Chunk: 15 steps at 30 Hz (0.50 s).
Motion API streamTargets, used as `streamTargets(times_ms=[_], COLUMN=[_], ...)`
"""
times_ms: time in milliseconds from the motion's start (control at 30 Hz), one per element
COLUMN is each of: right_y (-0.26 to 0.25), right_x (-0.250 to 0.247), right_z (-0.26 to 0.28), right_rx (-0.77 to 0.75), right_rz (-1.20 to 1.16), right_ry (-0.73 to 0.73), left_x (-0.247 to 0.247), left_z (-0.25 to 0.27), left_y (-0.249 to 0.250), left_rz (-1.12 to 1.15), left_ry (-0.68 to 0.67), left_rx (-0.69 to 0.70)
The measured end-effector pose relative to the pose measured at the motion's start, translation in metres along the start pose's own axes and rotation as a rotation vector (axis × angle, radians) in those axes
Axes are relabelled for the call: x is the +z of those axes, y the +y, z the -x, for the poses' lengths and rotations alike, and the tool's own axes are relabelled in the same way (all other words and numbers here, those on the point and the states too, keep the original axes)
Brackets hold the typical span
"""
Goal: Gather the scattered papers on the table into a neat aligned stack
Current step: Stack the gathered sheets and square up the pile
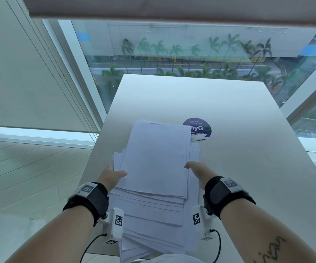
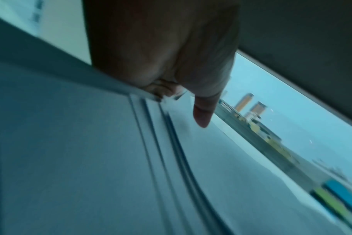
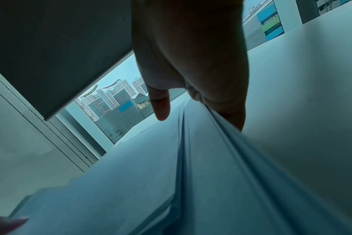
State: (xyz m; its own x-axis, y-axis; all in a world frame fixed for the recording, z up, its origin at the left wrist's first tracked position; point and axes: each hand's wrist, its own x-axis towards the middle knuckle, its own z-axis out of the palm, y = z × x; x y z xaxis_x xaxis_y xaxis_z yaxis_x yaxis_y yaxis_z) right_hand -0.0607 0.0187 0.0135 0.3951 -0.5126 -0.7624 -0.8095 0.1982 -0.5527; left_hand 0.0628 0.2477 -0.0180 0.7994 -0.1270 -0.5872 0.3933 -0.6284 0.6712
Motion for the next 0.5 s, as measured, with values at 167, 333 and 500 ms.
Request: streamTargets(times_ms=[167, 333, 500], right_y=[0.005, 0.013, 0.011], right_x=[0.0, 0.001, 0.0], right_z=[-0.003, -0.008, -0.014], right_rx=[-0.015, -0.008, 0.033], right_rz=[-0.051, -0.084, -0.13], right_ry=[-0.023, -0.022, -0.067], left_x=[0.002, 0.004, 0.004], left_z=[0.005, -0.007, -0.008], left_y=[0.002, -0.003, 0.005], left_rz=[0.237, 0.293, -0.002], left_ry=[-0.029, 0.06, -0.01], left_rx=[-0.004, -0.096, -0.122])
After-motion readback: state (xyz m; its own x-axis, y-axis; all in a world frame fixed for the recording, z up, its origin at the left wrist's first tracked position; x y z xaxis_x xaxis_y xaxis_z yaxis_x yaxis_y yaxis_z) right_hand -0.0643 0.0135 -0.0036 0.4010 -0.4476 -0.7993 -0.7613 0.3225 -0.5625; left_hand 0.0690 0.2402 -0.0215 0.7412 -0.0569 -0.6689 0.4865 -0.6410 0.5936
